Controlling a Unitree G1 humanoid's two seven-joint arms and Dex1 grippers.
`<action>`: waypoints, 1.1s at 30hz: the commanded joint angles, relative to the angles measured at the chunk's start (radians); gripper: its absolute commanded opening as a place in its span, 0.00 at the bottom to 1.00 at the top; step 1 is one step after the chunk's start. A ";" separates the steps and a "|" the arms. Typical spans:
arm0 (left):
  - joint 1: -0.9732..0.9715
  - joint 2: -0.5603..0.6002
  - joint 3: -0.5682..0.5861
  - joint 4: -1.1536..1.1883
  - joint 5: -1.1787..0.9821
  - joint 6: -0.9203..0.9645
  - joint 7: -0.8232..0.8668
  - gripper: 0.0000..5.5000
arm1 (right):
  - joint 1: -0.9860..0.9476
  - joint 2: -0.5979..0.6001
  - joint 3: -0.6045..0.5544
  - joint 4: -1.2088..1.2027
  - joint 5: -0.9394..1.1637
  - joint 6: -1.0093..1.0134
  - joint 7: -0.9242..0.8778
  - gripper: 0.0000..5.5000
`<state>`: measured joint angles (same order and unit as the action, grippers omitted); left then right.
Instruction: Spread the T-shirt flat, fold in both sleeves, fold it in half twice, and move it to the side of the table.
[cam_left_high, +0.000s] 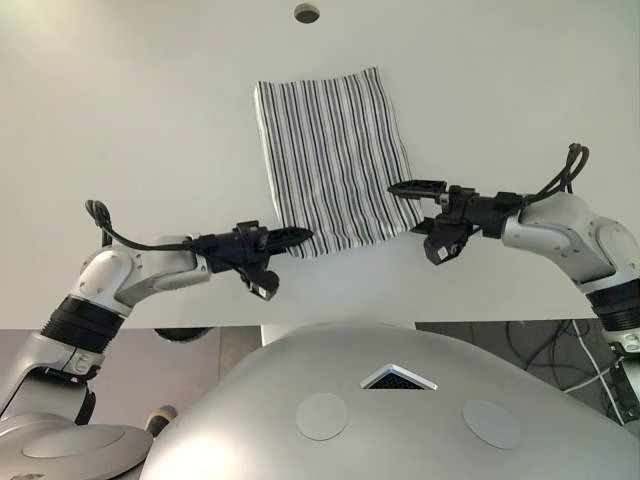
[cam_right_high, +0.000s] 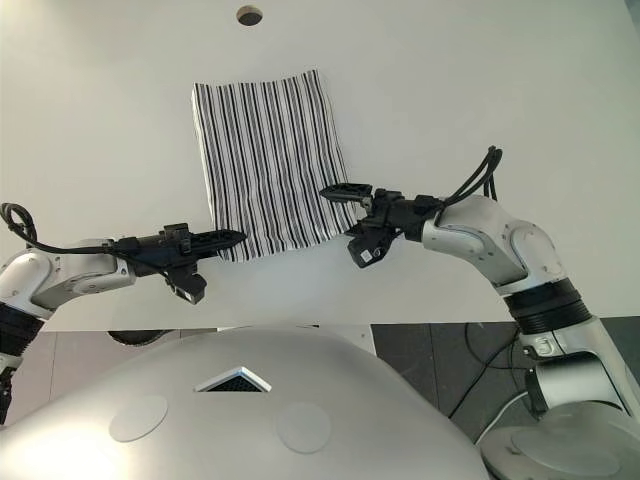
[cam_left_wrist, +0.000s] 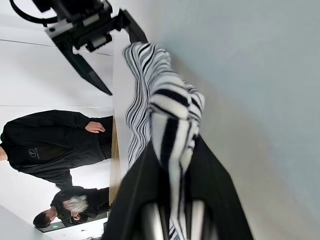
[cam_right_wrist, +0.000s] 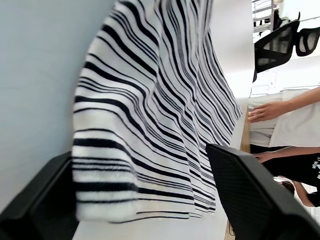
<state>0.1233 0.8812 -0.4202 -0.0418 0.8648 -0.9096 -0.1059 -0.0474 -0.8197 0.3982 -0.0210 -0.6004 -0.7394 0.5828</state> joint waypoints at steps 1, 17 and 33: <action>0.059 0.028 -0.053 0.049 0.068 0.021 -0.076 0.02 | 0.023 0.005 0.111 0.127 -0.147 0.020 0.044 0.72; 0.049 0.024 -0.030 0.038 -0.014 0.023 -0.079 0.02 | 0.074 -0.016 0.143 0.055 -0.013 0.061 0.066 0.09; 0.220 0.159 0.009 -0.260 -0.609 0.095 -0.302 0.02 | 0.571 -0.327 -0.278 -0.438 0.549 0.373 0.240 0.01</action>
<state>0.2962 0.9578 -0.4273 -0.2361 0.3977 -0.8551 -0.3498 0.4258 -1.0912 0.2265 -0.3951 -0.0992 -0.3964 0.8027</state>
